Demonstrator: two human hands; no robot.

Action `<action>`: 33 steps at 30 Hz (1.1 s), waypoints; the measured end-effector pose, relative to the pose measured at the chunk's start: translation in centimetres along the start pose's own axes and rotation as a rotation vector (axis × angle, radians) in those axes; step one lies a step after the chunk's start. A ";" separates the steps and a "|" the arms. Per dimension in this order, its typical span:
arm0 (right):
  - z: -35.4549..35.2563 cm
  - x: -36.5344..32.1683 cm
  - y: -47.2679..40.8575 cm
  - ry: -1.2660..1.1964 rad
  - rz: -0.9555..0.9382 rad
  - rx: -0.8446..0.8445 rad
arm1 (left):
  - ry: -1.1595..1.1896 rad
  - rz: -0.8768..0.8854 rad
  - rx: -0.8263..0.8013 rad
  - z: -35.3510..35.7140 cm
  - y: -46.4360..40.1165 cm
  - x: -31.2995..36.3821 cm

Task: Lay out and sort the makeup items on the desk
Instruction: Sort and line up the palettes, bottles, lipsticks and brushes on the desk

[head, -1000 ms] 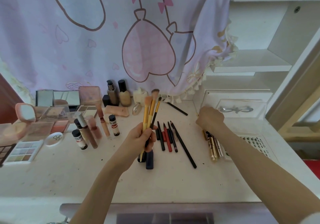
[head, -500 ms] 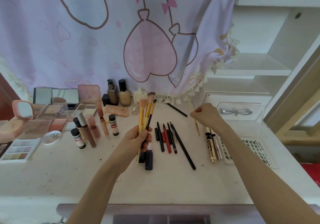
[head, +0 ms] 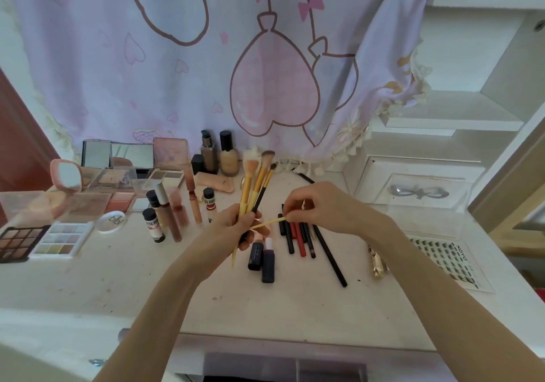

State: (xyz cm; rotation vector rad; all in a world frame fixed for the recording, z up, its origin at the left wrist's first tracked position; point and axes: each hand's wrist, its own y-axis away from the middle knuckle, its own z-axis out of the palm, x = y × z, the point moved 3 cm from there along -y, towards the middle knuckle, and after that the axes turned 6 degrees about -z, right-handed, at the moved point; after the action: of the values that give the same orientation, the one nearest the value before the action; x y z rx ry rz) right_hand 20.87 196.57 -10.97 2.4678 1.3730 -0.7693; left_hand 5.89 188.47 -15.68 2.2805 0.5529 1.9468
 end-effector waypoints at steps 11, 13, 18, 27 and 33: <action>5.0 -0.8 -1.1 -0.793 0.313 0.570 | 0.358 0.018 0.081 -2.3 2.8 -2.6; 6.2 -1.4 -1.1 -0.729 0.309 0.474 | 0.379 0.047 0.107 -2.2 3.2 -2.7; 7.1 -3.7 -2.0 -0.583 0.179 0.274 | 0.271 0.013 0.044 -1.4 4.2 -3.2; 8.7 -5.9 -3.7 -0.596 0.157 0.030 | 0.368 -0.055 -0.050 -2.5 6.0 -4.2; 9.5 -8.3 -5.6 -0.486 0.050 -0.037 | 0.419 0.004 0.010 -4.0 6.5 -5.2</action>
State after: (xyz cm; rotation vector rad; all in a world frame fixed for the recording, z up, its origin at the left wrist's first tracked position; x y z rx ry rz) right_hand 9.42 189.53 -14.15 2.0821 1.1251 -1.2159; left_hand 2.78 180.09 -17.88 1.8773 0.5905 2.4420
